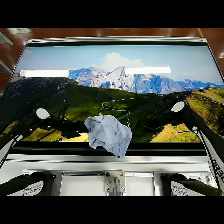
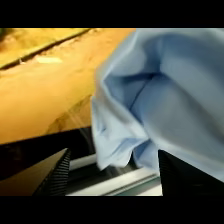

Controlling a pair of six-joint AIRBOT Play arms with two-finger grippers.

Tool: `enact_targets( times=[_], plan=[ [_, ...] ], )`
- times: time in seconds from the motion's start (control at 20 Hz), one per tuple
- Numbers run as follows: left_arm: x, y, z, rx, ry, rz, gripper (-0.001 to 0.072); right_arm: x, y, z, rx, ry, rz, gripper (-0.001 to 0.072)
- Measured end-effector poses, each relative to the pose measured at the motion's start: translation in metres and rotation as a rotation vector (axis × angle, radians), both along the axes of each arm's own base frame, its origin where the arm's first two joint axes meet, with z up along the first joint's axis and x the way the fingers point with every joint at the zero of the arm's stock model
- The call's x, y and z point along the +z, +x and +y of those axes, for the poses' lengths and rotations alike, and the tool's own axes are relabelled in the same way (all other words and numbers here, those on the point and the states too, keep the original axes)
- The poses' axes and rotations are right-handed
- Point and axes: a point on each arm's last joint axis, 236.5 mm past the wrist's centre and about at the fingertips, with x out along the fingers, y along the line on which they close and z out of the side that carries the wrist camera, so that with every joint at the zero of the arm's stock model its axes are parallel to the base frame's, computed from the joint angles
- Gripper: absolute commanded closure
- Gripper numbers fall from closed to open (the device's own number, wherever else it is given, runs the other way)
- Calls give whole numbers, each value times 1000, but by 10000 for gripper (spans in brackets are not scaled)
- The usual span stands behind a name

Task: Fold the shirts.

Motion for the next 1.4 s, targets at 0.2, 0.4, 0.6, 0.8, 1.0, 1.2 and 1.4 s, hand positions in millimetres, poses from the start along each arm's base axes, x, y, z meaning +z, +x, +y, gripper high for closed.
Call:
enact_targets(
  times=[0.2, 0.4, 0.6, 0.8, 1.0, 1.2, 1.4],
  plan=[
    [-19, 15, -10, 76, -8, -9, 622, -4, -1, 4, 1, 9, 16, 45],
    [-24, 20, -13, 76, -8, -36, 671, -16, -12, 18, 48, 15, 58, 45],
    [-21, 15, -16, 12, -18, -46, 671, -32, -24, 39, 105, 16, 88, 185],
    [-8, 11, -18, -48, -30, -79, 672, -37, -19, 56, 78, 23, 75, 395],
    [20, 30, -16, -53, -41, -170, 673, -42, -4, 61, 16, 17, 33, 660],
    [54, 55, 3, -97, 6, -278, 674, -32, 17, 50, 12, 2, -31, 661],
    [131, 84, 49, -196, 223, -487, 673, 48, 74, 19, 29, -15, -284, 660]
  ],
)
